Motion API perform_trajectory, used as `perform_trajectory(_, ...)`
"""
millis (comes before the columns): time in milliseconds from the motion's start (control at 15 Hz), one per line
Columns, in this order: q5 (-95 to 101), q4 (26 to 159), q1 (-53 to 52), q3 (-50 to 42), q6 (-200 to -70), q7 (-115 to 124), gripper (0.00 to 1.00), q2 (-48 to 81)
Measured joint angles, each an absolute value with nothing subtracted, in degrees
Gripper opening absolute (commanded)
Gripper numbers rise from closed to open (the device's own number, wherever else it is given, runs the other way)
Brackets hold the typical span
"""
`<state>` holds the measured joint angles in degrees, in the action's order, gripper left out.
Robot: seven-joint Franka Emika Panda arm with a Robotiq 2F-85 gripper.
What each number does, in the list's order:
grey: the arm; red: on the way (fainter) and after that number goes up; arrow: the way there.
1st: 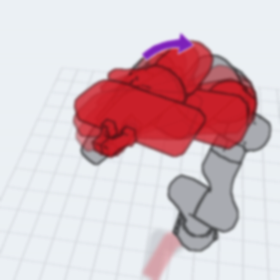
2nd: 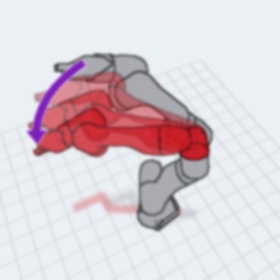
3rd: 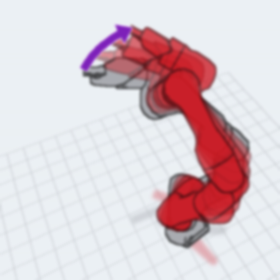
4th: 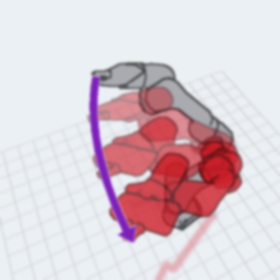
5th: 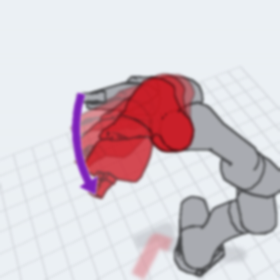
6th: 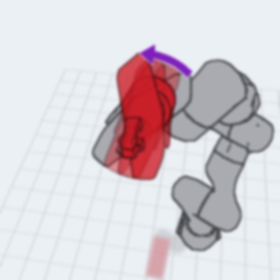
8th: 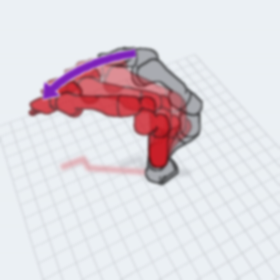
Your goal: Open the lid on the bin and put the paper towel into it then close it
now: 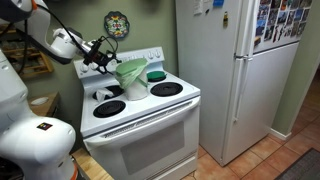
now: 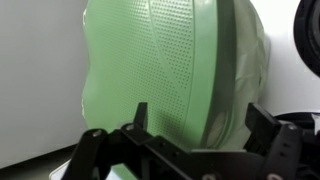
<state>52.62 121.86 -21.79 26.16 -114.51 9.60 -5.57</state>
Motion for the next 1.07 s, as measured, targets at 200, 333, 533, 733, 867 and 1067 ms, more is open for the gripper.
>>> perform_trajectory(200,55.65,122.35,-22.19,26.25,-114.96,13.05,1.00,-4.59)
perform_trajectory(333,58.07,122.55,-22.39,26.25,-115.40,14.94,1.00,-4.17)
perform_trajectory(533,61.37,122.77,-22.69,26.25,-115.40,17.13,1.00,-4.15)
perform_trajectory(733,62.94,122.94,-22.71,26.24,-115.40,18.29,1.00,-4.15)
perform_trajectory(867,63.60,122.94,-22.76,26.24,-115.40,18.78,1.00,-4.23)
perform_trajectory(1067,63.70,122.98,-22.86,26.23,-115.56,18.82,1.00,-4.28)
